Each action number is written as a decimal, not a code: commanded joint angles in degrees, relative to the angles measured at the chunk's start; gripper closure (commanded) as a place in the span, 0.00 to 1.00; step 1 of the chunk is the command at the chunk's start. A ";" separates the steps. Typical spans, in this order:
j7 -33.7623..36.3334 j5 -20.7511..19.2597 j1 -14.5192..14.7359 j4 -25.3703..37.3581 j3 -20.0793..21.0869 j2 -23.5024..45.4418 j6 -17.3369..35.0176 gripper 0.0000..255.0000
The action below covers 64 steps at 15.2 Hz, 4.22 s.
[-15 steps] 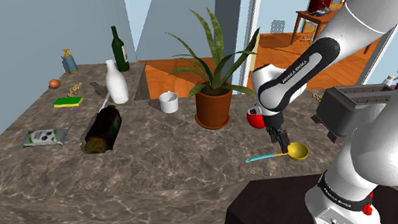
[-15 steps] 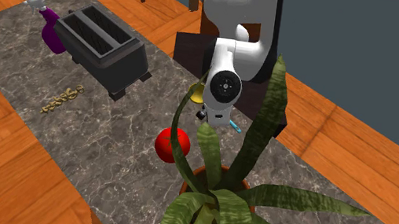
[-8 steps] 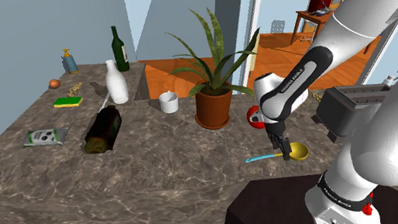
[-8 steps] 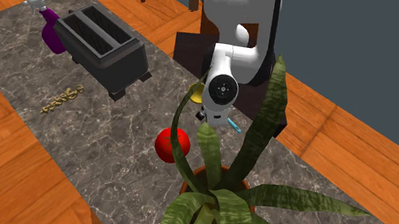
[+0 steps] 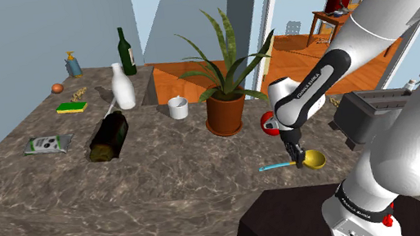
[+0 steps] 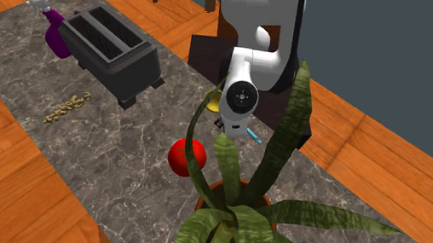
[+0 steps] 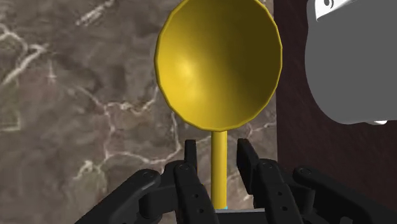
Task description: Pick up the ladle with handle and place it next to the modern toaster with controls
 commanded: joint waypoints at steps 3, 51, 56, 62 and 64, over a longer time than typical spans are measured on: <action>0.00 0.00 0.00 0.00 0.00 0.00 0.00 1.00; 1.75 0.00 -2.01 14.38 6.51 -32.00 -46.11 1.00; 1.60 0.50 -1.91 17.63 7.20 -32.95 -50.31 1.00; 0.45 -0.39 -2.60 19.65 6.96 -34.98 -54.27 1.00; -1.70 -3.07 -4.23 18.14 5.32 -38.00 -55.52 1.00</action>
